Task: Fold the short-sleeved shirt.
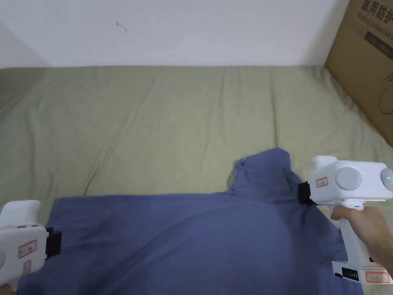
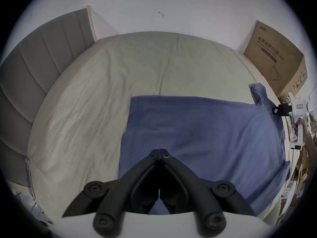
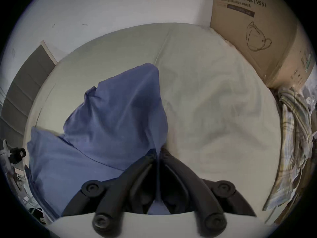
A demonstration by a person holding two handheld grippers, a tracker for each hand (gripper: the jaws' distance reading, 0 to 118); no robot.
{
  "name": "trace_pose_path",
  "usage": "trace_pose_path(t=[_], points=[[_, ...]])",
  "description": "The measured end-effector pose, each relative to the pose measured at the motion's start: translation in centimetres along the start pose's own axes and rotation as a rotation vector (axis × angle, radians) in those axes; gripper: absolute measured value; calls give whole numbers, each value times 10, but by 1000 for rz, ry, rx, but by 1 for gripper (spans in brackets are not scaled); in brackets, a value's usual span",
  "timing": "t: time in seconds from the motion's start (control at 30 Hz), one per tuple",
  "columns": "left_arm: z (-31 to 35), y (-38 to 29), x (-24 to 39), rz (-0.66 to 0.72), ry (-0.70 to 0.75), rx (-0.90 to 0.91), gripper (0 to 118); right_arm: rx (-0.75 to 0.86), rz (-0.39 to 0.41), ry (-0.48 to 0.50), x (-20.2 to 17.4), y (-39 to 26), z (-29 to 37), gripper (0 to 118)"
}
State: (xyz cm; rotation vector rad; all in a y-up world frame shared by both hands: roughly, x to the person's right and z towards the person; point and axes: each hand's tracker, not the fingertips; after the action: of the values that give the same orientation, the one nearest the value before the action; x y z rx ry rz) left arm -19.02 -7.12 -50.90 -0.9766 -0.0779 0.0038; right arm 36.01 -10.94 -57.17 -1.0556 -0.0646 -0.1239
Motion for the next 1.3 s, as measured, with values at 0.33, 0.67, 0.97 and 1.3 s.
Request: trace_pose_path(t=[0.33,0.67,0.97,1.3], points=[[-37,56,-28,95,-44,-8,90,11,-16,8,8,1,7,2],[-119,90,-37,145,-21,-138,85,-11,-36,12,12,-4,-4,2],[-108,98,-22,16,42,-92,2,9,-69,28,15,-2,11,2],[-9,117,-14,-73,21,82,2,115,-38,34,11,-11,108,2]])
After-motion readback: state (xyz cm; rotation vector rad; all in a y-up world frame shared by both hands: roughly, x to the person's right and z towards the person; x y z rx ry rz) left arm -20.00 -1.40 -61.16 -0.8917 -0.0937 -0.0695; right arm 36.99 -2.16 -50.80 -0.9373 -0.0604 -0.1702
